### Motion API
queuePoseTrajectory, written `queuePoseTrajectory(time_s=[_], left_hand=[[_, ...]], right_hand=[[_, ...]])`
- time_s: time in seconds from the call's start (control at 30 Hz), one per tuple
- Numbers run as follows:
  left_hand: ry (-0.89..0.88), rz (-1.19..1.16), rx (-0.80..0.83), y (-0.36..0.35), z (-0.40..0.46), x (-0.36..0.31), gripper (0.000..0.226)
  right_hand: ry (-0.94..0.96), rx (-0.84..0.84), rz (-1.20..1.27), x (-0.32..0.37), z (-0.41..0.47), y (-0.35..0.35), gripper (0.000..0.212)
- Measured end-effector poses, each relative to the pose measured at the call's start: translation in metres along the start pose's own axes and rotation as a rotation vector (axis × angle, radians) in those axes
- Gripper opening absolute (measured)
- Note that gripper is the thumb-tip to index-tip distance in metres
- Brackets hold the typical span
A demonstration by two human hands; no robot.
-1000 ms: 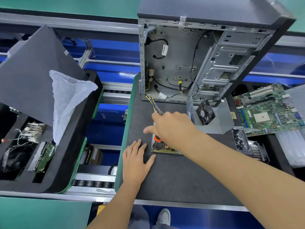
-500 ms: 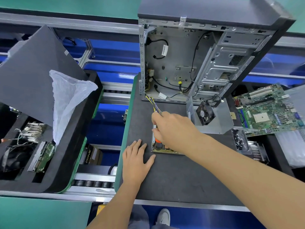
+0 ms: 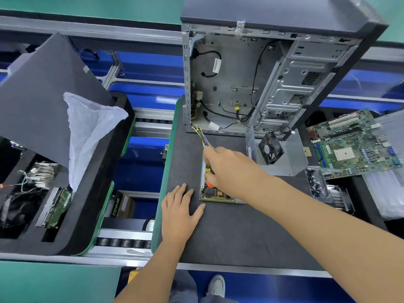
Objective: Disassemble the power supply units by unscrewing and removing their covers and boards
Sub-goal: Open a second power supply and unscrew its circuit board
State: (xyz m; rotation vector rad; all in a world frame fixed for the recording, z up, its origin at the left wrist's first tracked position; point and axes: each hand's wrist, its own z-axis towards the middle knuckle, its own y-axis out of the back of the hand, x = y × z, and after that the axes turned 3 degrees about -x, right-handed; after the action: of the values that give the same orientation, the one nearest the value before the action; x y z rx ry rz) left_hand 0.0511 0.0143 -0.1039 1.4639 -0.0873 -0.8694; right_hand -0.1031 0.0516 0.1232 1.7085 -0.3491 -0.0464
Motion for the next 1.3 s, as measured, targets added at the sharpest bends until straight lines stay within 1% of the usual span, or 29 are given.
queuePoseTrajectory(time_s=[0.07, 0.13, 0.2, 0.27, 0.33, 0.43, 0.57, 0.73, 0.93, 1.07, 1.13, 1.2, 1.3], left_hand=[[0.006, 0.002, 0.008, 0.000, 0.000, 0.000, 0.055], [0.010, -0.003, 0.012, 0.000, 0.000, 0.000, 0.055], [0.010, -0.004, 0.012, -0.001, 0.000, 0.001, 0.055], [0.007, 0.000, 0.008, -0.001, 0.000, 0.001, 0.055], [-0.001, 0.003, -0.002, -0.002, 0.000, 0.001, 0.055], [-0.014, 0.011, -0.012, -0.003, -0.001, 0.002, 0.054], [-0.013, 0.010, -0.015, -0.003, 0.000, 0.002, 0.054], [-0.050, 0.015, -0.051, -0.002, -0.001, 0.002, 0.052], [-0.091, -0.051, -0.160, 0.005, -0.004, -0.003, 0.040], [-0.121, -0.086, -0.106, 0.006, -0.007, -0.007, 0.029], [-0.122, -0.119, -0.118, 0.007, -0.007, -0.008, 0.021], [-0.190, -0.094, -0.172, 0.006, -0.007, -0.007, 0.016], [-0.270, -0.023, -0.221, 0.006, -0.006, -0.010, 0.015]], right_hand=[[0.038, 0.054, 0.106, -0.003, 0.000, 0.000, 0.030], [0.041, 0.109, 0.163, -0.003, 0.000, -0.001, 0.041], [0.008, 0.126, 0.117, 0.000, 0.000, -0.003, 0.046], [-0.036, 0.099, -0.028, 0.004, 0.001, -0.005, 0.051], [-0.060, 0.066, -0.099, 0.004, 0.002, -0.005, 0.047], [-0.045, -0.002, -0.051, 0.001, -0.001, -0.009, 0.028], [-0.059, -0.026, 0.015, -0.007, -0.006, -0.010, 0.017], [-0.105, -0.083, 0.081, -0.019, -0.012, -0.008, 0.022], [-0.199, -0.165, 0.277, -0.042, -0.024, -0.011, 0.017], [-0.258, -0.186, 0.359, -0.057, -0.033, -0.017, 0.018], [-0.268, -0.191, 0.380, -0.062, -0.037, -0.020, 0.017], [-0.282, -0.199, 0.405, -0.066, -0.041, -0.023, 0.018], [-0.284, -0.215, 0.433, -0.068, -0.046, -0.028, 0.018]])
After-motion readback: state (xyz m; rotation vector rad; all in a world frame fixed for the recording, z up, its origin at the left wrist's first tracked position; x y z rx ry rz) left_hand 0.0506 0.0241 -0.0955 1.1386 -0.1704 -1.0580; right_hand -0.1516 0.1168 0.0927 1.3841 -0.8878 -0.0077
